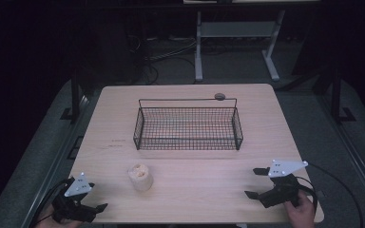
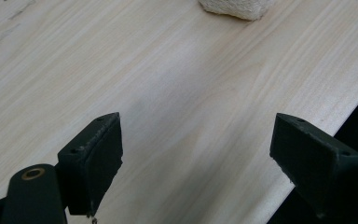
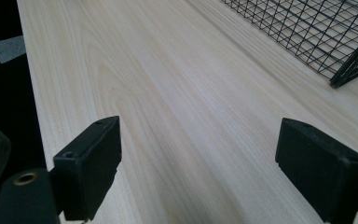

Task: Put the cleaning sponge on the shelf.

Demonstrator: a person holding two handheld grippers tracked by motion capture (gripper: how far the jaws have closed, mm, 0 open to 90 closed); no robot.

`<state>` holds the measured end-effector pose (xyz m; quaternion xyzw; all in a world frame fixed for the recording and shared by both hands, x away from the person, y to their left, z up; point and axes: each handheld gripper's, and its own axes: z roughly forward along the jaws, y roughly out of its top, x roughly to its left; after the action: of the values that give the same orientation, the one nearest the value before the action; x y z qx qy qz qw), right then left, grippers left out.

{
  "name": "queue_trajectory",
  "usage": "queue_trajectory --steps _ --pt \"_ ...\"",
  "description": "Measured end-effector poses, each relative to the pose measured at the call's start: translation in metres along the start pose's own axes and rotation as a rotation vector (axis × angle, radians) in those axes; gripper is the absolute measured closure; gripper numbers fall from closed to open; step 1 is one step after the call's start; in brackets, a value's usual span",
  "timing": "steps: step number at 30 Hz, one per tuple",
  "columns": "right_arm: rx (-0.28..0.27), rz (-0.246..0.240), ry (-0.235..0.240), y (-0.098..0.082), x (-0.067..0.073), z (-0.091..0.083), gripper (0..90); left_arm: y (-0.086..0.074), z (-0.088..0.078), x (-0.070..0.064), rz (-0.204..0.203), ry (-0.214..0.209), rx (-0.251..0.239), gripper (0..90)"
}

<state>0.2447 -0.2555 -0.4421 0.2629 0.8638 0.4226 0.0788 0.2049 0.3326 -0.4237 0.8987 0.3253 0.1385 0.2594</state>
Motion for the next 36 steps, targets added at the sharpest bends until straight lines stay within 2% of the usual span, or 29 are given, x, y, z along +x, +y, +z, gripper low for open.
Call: queue_trajectory --steps 3,5,9,11,15,20,27,36 --pt "0.002 -0.005 0.002 0.000 0.001 0.000 13.8 0.003 0.003 0.001 0.004 -0.043 -0.026 16.3" --pt "0.003 -0.006 0.002 0.000 0.001 0.000 13.8 0.004 0.004 0.001 0.008 -0.056 -0.034 16.3" --pt "0.005 -0.006 0.002 0.001 0.001 0.000 13.8 0.008 0.004 0.002 0.016 -0.085 -0.035 16.3" --pt "0.003 -0.004 0.002 0.001 0.001 0.000 13.8 0.014 0.002 0.003 0.041 -0.102 -0.023 16.3" --pt "0.004 -0.005 0.000 0.001 0.002 0.000 13.8 0.024 0.002 0.004 0.070 -0.109 -0.008 16.3" --pt "-0.002 -0.006 0.000 0.001 0.001 0.000 13.8 0.034 0.003 0.008 0.083 -0.123 0.006 16.3" --pt "0.005 -0.003 0.002 0.001 0.001 0.000 13.8 0.060 0.005 0.009 0.134 -0.147 0.036 16.7" --pt "0.002 -0.013 0.005 0.001 0.001 0.000 13.7 0.077 0.014 0.008 0.164 -0.181 0.047 16.7"
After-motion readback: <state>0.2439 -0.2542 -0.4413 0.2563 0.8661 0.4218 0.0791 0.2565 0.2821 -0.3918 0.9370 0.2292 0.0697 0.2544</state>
